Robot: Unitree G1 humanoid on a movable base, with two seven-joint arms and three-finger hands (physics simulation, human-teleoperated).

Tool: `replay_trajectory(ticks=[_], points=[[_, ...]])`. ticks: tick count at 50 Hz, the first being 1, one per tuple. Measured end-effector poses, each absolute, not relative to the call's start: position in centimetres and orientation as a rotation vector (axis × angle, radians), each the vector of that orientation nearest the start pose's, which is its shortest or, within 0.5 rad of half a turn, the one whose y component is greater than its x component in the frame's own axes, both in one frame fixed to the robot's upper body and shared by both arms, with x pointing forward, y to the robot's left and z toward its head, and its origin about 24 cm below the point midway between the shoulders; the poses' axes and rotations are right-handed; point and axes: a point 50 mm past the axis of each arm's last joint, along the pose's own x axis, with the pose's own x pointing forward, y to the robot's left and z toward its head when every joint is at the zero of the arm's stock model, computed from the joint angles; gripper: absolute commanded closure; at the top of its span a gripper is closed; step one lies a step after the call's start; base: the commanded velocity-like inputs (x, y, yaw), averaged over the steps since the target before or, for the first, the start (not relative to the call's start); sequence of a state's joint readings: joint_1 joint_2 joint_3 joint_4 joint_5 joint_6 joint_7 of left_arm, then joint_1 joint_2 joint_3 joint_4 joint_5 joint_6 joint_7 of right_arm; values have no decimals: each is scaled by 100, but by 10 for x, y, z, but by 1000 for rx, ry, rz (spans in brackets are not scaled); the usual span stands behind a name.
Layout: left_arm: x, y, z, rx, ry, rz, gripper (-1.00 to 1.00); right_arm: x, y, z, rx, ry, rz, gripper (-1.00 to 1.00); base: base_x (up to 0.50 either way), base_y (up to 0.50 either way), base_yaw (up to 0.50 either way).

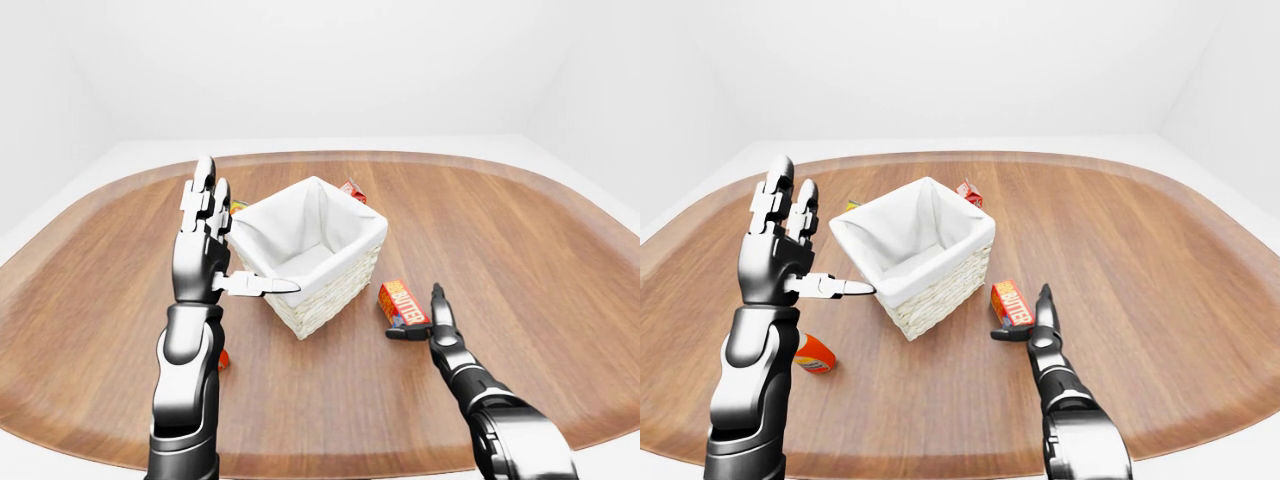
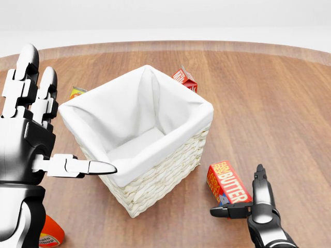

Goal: Pick up the butter and put it in the basket.

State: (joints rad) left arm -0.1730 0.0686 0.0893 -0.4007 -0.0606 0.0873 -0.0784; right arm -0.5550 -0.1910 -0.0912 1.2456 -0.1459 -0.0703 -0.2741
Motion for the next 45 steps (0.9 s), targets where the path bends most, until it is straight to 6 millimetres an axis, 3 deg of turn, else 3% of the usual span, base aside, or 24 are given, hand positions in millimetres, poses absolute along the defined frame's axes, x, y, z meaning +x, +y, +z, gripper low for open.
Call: replay_trajectory(ticks=[22,24,25,27,28,45], points=[[260,161,167,33,-477,-59,-100,308,-213,-47,-525,691,-222,-100,0,0,0],[260,162,167,33,-477,-59,-100,309,-212,-46,-532,690,-211,-64,0,0,0],[260,162,167,33,-477,-59,-100,309,-212,-46,-535,689,-205,-4,0,0,0],[260,162,167,33,-477,-59,-100,311,-210,-45,-546,686,-190,34,0,0,0],[260,162,167,33,-477,-59,-100,312,-210,-44,-552,683,-184,100,0,0,0],[260,164,167,33,-477,-52,-100,313,-209,-43,-729,689,-38,100,0,0,0]])
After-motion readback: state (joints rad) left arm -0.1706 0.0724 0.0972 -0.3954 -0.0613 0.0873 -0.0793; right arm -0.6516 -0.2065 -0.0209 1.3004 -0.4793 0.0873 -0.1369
